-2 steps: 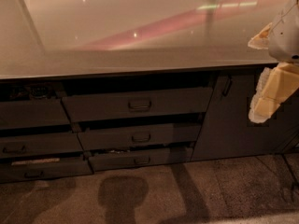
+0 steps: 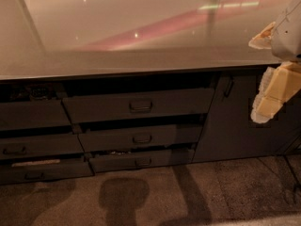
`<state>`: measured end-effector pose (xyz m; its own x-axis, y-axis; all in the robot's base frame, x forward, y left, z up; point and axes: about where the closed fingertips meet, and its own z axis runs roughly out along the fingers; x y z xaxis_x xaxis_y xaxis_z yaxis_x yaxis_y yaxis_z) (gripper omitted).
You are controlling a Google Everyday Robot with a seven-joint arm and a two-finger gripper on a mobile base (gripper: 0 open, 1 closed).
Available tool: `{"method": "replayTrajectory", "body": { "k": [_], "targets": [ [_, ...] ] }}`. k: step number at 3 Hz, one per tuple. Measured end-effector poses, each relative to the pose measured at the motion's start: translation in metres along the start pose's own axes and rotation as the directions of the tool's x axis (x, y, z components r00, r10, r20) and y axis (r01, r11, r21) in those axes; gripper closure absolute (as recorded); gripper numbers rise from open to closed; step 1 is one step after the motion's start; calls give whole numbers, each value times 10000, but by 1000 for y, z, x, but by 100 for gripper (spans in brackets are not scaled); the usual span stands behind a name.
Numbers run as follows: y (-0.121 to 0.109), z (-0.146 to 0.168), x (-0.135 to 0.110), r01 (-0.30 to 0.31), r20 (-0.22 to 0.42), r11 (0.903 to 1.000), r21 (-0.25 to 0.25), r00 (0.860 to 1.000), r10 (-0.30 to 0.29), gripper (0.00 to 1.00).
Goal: Open top drawer
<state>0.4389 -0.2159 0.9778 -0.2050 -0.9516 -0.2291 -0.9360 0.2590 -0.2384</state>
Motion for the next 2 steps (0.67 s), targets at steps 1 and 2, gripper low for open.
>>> {"method": "replayTrajectory", "body": {
  "k": [1, 2],
  "targets": [
    [-12, 2, 26, -15, 1081, 9991, -428, 9941, 61, 0],
    [-13, 5, 21, 537, 2855, 9914, -1191, 9582, -176, 0]
  ]
}}
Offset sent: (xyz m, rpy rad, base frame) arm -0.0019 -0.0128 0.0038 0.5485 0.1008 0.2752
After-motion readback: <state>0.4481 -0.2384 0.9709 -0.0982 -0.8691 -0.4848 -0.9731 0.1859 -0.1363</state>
